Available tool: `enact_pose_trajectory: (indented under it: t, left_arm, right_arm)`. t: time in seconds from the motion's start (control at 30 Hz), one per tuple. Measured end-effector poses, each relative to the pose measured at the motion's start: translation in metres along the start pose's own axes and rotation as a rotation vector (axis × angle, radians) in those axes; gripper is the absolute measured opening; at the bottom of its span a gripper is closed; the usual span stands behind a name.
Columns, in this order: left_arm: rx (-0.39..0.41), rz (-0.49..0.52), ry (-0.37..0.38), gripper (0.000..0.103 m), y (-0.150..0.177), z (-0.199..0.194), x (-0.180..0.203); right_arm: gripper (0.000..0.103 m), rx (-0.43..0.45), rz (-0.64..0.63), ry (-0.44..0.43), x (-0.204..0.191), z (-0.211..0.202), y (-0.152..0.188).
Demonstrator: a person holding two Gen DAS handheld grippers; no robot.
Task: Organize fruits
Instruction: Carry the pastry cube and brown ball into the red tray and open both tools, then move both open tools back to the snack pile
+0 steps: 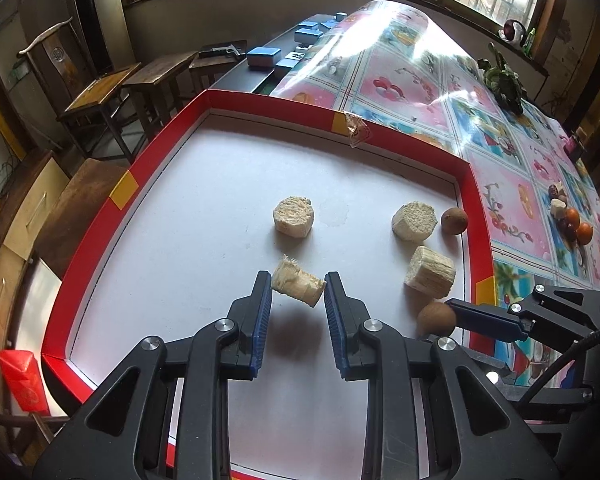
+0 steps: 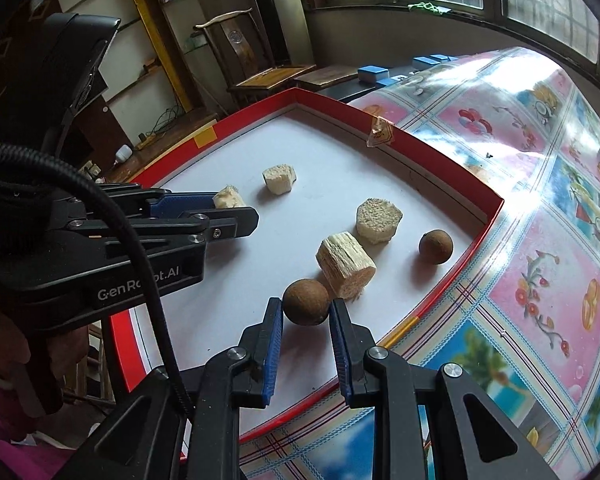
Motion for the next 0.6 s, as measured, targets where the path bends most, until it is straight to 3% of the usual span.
enact_pose_trajectory:
  t: [0.03, 0.17, 0.4, 0.47, 0.53, 0.6]
  left_arm:
    - [-0.003, -0.004, -0.001, 0.027, 0.0, 0.0, -0.001]
    - [0.013, -0.005, -0.016, 0.053, -0.002, -0.002, -0.001]
    - [0.067, 0.025, -0.056, 0.053, -0.015, -0.011, 0.011]
    - [0.075, 0.024, -0.039, 0.053, -0.018, -0.013, 0.022]
    - [0.085, 0.038, -0.022, 0.053, -0.022, -0.014, 0.035]
    - [0.099, 0.062, -0.01, 0.053, -0.026, -0.016, 0.05]
  right_arm:
    - [0.024, 0.002, 0.001, -0.004, 0.0, 0.0, 0.0]
    - [0.027, 0.013, 0.015, -0.014, 0.0, -0.002, -0.002]
    - [0.028, 0.1, 0.034, 0.012, 0.011, -0.035, -0.01]
    - [0.034, 0.14, 0.052, 0.026, 0.019, -0.048, -0.012]
    - [0.051, 0.186, 0.066, 0.051, 0.03, -0.062, -0.015]
    - [0.052, 0.219, 0.08, 0.074, 0.041, -0.075, -0.017]
Point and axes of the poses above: each gripper's, at about its wrist camera, not at the fingertips, and z roughly the way its jaws point, x to its right, y to its underside, the point moved 8 cm from there along z, roughly the way its jaws point, and after that the axes turned 15 degrees about x, right-handed, at the moved point
